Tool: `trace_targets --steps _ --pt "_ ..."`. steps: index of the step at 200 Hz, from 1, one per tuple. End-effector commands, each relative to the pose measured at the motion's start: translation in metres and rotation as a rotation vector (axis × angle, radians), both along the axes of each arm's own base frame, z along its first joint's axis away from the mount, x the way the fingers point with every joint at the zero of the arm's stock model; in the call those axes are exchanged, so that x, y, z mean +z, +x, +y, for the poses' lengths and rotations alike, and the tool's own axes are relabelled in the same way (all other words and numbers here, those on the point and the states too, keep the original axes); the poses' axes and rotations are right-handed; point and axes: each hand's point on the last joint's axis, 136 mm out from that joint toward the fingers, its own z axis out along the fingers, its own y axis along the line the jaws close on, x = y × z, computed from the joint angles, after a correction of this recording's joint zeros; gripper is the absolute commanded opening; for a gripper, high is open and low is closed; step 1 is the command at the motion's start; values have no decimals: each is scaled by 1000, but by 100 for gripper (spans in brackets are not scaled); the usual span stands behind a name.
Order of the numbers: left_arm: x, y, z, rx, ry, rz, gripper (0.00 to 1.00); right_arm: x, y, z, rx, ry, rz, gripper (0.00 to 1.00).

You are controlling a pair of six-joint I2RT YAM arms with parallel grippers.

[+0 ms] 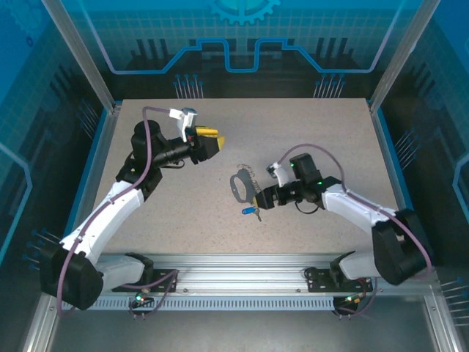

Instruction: Put the keys on the keyring

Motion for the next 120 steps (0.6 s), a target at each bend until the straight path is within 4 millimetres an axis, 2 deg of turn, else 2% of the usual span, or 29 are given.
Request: trace_targets --steps 1,10,16,26,29,39,61,100,120 --pt "-3 1 5 24 4 10 59 36 13 -11 -49 46 -47 92" --pt "-4 2 8 49 12 11 65 47 23 -18 -89 36 -82 100" --pt "-6 4 11 73 21 12 69 54 28 -23 -111 29 -102 100" --pt "-8 7 17 118 39 4 95 64 38 -32 -153 14 -134 100" --pt "-9 9 20 138 45 0 99 63 40 -35 -171 4 -137 100" --pt "-12 14 32 217 67 -16 99 77 54 -48 -236 -21 -179 100" --pt "-24 29 69 427 118 -59 99 86 77 -82 -390 -101 -226 100" --pt "-59 47 142 744 218 -81 99 71 117 -157 -690 -259 -254 100" --pt "-78 50 170 834 256 -92 99 65 133 -191 -830 -265 -286 100"
